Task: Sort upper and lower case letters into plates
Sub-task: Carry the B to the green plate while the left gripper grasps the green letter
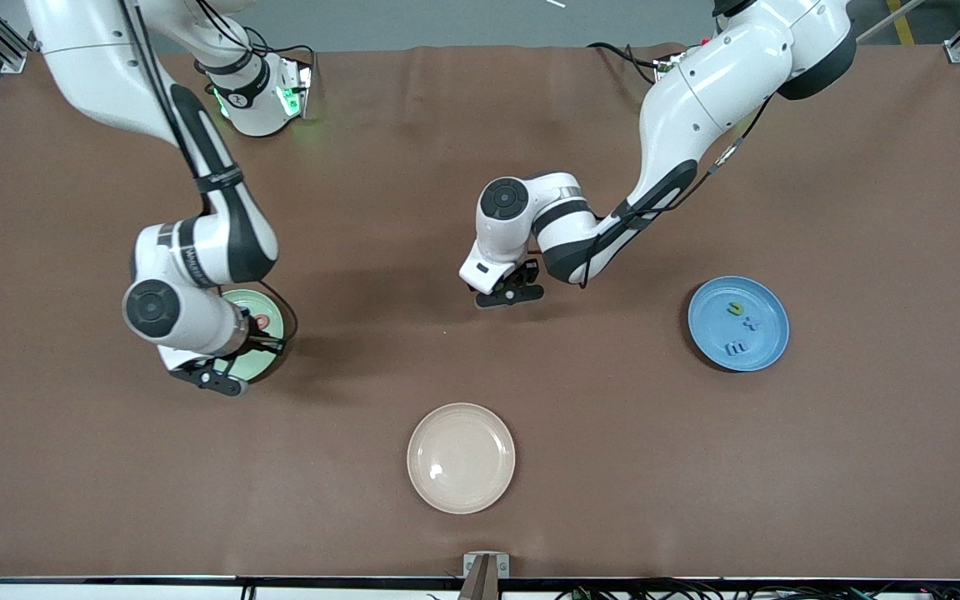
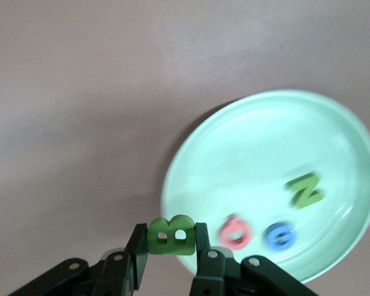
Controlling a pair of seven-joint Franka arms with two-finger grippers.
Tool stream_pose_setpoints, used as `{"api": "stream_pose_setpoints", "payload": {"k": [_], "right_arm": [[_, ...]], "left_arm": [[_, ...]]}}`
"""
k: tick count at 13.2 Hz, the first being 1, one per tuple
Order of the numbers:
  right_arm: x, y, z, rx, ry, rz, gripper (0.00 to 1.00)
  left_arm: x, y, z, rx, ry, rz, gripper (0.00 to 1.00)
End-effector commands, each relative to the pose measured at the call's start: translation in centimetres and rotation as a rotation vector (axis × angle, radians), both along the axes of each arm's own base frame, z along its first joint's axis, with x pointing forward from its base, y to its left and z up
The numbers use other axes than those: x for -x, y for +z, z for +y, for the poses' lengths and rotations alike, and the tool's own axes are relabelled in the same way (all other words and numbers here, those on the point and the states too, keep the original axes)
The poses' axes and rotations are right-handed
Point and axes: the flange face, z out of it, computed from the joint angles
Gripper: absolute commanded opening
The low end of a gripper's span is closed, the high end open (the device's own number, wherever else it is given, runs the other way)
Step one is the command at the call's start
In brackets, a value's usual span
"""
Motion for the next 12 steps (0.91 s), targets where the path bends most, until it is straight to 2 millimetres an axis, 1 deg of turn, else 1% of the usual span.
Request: {"api": "stream_pose_setpoints", "payload": {"k": [1,2,3,4,5,6,9,12], "right_arm": [[0.0,-0.2,-4.0,-0.037,0.107,0.004,0.03],[-0.1,-0.3,-5.0,-0.046,0.135,-0.001,0.03],[0.1,-1.0,-6.2,-0.051,0.157,-0.007,0.03],[0.3,-1.8,-6.9,-0.054,0.176,-0.026,0.03],[0.5,-2.5,-7.2,-0.053,0.186,-0.04,0.03],[0.6,-3.1,-7.2,-0.053,0.192,-0.04,0.03],[0.8,-4.0,-7.0,-0.061,0.187,-0.039,0.03],[1.6,-5.2,-6.6,-0.079,0.173,-0.045,0.03]], "left_arm": [[-0.6,-0.4,0.1,-0.001,-0.012,-0.012,0.66],[-0.5,-0.4,0.1,-0.002,-0.014,-0.012,0.64],[-0.7,-0.4,0.2,-0.003,-0.011,-0.013,0.62],[-0.8,-0.4,0.4,-0.004,-0.006,-0.014,0.59],[-0.8,-0.4,0.3,-0.003,-0.007,-0.013,0.53],[-0.8,-0.4,0.3,-0.003,-0.006,-0.012,0.46],[-0.7,-0.5,0.3,-0.001,0.013,-0.005,0.27],[-0.7,-0.3,0.2,0.003,0.019,-0.003,0.17]]}}
